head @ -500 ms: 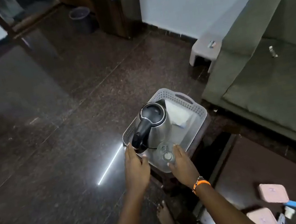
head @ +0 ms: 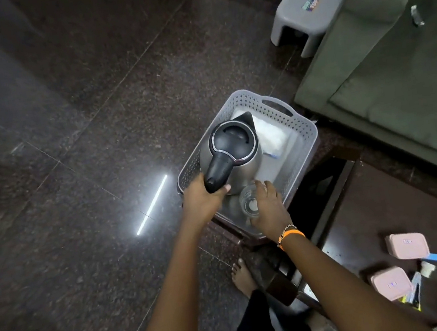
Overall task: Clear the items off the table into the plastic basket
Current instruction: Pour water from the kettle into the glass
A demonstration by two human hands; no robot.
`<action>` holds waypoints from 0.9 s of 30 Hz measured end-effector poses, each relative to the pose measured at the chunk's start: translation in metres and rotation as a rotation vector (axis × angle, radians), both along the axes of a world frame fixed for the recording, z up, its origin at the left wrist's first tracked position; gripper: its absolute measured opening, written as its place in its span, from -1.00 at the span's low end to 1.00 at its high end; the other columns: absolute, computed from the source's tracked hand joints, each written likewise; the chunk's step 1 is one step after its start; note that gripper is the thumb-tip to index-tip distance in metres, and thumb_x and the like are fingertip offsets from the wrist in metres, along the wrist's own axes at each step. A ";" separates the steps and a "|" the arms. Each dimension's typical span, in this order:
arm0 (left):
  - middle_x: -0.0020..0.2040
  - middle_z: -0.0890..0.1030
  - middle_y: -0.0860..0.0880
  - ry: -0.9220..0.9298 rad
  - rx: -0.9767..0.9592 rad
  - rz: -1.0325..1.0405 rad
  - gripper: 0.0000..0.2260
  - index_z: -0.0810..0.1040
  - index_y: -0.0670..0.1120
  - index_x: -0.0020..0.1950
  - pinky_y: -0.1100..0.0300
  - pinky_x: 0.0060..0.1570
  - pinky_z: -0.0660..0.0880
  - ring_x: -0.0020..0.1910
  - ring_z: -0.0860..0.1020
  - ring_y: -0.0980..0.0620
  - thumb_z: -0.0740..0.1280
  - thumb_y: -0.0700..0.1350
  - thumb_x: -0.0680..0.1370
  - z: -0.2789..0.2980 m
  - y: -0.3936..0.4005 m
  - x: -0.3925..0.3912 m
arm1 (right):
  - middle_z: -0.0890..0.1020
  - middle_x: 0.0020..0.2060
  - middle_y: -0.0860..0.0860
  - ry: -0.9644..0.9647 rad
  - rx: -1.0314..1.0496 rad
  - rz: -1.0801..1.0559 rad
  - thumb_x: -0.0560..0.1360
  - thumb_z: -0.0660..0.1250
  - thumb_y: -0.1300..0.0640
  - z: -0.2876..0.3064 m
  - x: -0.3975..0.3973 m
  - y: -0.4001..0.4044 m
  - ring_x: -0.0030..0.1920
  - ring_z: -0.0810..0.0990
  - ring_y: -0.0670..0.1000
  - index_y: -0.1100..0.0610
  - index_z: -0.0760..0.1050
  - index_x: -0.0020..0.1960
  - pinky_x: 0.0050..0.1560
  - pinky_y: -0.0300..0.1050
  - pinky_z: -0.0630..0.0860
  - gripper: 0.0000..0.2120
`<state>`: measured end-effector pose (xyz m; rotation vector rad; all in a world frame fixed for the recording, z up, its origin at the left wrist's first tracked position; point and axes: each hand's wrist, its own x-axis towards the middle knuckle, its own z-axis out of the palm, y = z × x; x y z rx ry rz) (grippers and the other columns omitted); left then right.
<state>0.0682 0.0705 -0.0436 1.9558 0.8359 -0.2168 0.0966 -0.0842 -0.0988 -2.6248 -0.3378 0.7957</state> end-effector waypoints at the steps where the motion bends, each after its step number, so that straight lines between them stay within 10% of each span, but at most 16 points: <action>1: -0.08 0.62 -0.03 -0.010 -0.040 0.016 -0.63 0.55 -0.09 0.14 0.18 -0.09 0.47 -0.11 0.55 0.00 0.49 -0.04 0.38 -0.001 0.001 0.001 | 0.25 0.40 0.17 0.008 0.021 -0.033 0.36 0.39 0.26 -0.001 0.000 0.000 0.40 0.28 0.20 0.24 0.08 0.47 0.43 -0.01 0.27 -0.23; 9: -0.34 0.55 0.13 -0.233 -0.083 0.188 -0.72 0.54 -0.01 -0.09 0.45 -0.39 0.42 -0.35 0.49 0.17 0.55 -0.06 0.30 -0.001 -0.017 0.000 | 0.45 0.18 0.12 -0.076 0.291 -0.238 0.21 0.44 0.28 0.010 -0.011 -0.024 0.22 0.46 0.16 0.23 0.33 0.26 0.15 -0.20 0.37 -0.35; 14: -0.33 0.56 0.10 -0.251 -0.014 0.245 -0.75 0.54 0.10 -0.17 0.07 -0.18 0.54 -0.26 0.53 0.00 0.54 0.05 0.25 0.016 -0.044 -0.023 | 0.36 0.25 -0.02 -0.147 0.484 -0.259 0.19 0.48 0.22 0.036 -0.030 -0.073 0.28 0.41 -0.06 0.13 0.25 0.40 0.29 -0.52 0.23 -0.18; 18: -0.37 0.60 0.22 -0.308 -0.035 0.294 -0.74 0.56 0.27 -0.22 0.24 -0.28 0.53 -0.33 0.52 0.20 0.48 0.22 0.14 0.044 -0.075 -0.056 | 0.32 0.27 -0.11 -0.227 0.533 -0.287 0.19 0.46 0.16 0.052 -0.050 -0.123 0.31 0.40 -0.06 0.06 0.22 0.42 0.39 -0.17 0.36 -0.16; 27: -0.38 0.60 0.26 -0.325 -0.011 0.174 -0.69 0.57 0.33 -0.20 0.47 -0.43 0.40 -0.46 0.46 0.30 0.48 0.23 0.09 0.082 -0.174 -0.126 | 0.39 0.20 -0.06 -0.253 0.366 -0.342 0.10 0.52 0.21 0.034 -0.081 -0.243 0.23 0.42 -0.03 0.15 0.29 0.38 0.28 -0.19 0.39 -0.12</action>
